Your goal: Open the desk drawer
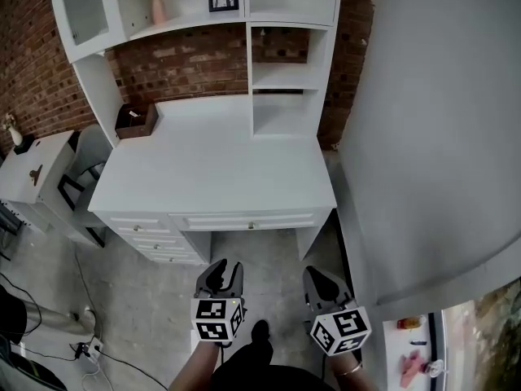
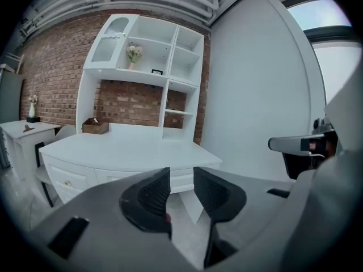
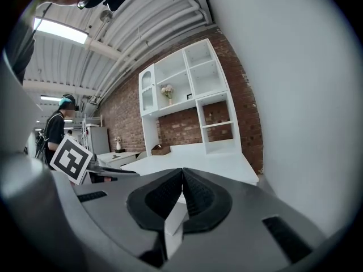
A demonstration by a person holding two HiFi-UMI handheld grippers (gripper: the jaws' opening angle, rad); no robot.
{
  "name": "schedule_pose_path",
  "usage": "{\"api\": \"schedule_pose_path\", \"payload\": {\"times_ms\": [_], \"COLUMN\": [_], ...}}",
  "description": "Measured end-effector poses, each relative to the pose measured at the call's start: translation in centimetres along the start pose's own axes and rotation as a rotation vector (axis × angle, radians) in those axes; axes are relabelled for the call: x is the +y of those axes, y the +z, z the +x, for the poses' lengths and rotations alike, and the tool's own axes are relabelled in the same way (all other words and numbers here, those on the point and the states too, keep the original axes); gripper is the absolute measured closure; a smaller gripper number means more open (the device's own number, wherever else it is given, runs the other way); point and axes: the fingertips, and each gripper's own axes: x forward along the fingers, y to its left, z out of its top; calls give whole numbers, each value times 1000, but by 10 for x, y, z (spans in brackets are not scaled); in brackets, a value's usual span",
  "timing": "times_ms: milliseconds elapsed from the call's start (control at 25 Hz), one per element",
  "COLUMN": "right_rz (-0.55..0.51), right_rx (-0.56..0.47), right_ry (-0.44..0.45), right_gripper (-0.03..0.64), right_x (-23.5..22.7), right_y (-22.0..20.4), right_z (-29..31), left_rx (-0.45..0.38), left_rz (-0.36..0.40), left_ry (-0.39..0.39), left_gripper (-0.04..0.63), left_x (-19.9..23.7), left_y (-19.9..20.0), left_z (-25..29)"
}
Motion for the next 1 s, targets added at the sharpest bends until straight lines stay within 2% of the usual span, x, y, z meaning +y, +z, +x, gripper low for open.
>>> {"api": "schedule_pose_path", "payload": {"times_ms": [360,640,1000], "right_rz": [8,4,18], "right_rx": [-7,9,56], "right_ry": [-47,-42,5], "right_gripper": [612,612,612], "right_x": [-21,-26,-45], "right_y": [17,22,8], "right_z": [48,75,115], "left_rx": [42,106,177], "left_rz": [17,0,-23], "left_ry": [-29,-46,4], "left_gripper": [453,431,425], "left_x": [19,25,33], "left_y": [6,-13,-38], "left_z": [63,99,149]}}
